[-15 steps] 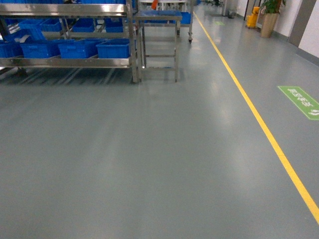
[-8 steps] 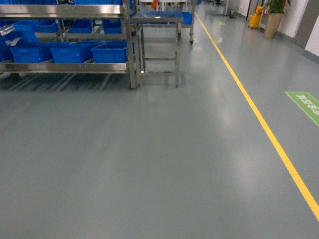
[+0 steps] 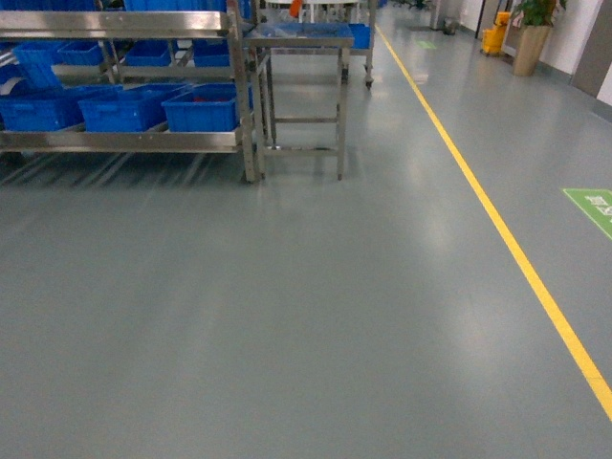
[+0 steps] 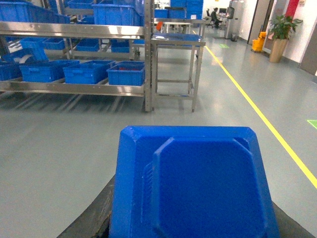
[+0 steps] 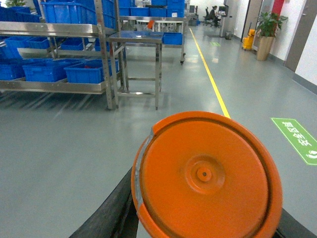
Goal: Sort blue parts and orange caps into right shelf containers
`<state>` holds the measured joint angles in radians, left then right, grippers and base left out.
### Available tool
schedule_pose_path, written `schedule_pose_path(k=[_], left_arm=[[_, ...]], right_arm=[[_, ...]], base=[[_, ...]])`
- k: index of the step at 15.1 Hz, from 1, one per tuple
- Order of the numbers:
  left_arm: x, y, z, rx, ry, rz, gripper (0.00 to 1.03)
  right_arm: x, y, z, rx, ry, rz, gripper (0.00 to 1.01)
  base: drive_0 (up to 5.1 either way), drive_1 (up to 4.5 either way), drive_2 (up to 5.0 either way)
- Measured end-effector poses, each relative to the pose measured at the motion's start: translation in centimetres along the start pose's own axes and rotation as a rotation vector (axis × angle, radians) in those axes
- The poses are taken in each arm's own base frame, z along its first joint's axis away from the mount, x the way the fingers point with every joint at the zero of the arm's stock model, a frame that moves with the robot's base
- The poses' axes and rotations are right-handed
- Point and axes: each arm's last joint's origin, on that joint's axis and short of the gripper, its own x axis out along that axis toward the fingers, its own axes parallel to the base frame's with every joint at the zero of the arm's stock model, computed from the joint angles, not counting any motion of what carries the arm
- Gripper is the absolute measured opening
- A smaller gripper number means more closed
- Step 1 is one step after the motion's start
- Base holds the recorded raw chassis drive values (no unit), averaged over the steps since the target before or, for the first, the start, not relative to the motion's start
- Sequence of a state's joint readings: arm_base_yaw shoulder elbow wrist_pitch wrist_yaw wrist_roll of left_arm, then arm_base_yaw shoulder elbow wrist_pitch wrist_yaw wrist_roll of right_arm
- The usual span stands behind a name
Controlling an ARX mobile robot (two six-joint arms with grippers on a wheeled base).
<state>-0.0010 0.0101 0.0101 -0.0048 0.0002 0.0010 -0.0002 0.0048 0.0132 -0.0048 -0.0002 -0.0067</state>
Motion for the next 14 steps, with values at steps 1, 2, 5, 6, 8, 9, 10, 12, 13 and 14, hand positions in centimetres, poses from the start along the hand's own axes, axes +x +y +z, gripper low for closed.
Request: schedule_pose_path(k=[1,2,5,6,8,9,10,12,13,14], left_arm=[[0.00,0.00,-0.03,0.000,0.003,0.000,0.43],[0.00,0.00,0.00,0.000,0.000,0.000,0.43],[0.00,0.00,-0.01,0.000,0.002,0.001,0.43],[0.00,0.00,0.01,0.000,-0.002,0.000,0.43],[0.00,0.00,-0.02,0.000,0.002,0.001,0.43],[0.00,0.00,-0.01,0.000,0.002,0.001,0.43],[0.00,0.00,-0.01,0.000,0.002,0.001,0.43],[0.00,0.00,0.01,0.000,-0.001,0.001,0.43],[0.00,0.00,0.00,0.000,0.000,0.000,0.43],[0.00,0.01,0.00,0.000,0.000,0.003,0.43]], right_arm=[[0.00,0.00,-0.03,0.000,0.003,0.000,0.44],[0.00,0.00,-0.01,0.000,0.002,0.000,0.44],[0.00,0.00,-0.02,0.000,0.002,0.000,0.44],[0.00,0.00,0.00,0.000,0.000,0.000,0.44],[0.00,0.00,-0.01,0.000,0.002,0.000,0.44],[0.00,0.00,0.00,0.000,0.000,0.000,0.44],[0.00,0.00,0.01,0.000,-0.002,0.000,0.44],[0.00,0.00,0.03,0.000,-0.003,0.000,0.44],[0.00,0.00,0.00,0.000,0.000,0.000,0.44],[0.00,0.00,0.00,0.000,0.000,0.000,0.44]], base=[[0.0,4.31,-4.4],[0.0,4.31,-4.4],[0.0,4.31,-4.4],[0.0,4.31,-4.4],[0.0,4.31,-4.4],[0.0,4.31,-4.4],[0.0,4.31,-4.4],[0.0,4.31,-4.4],[0.0,4.31,-4.4],[0.0,4.31,-4.4]])
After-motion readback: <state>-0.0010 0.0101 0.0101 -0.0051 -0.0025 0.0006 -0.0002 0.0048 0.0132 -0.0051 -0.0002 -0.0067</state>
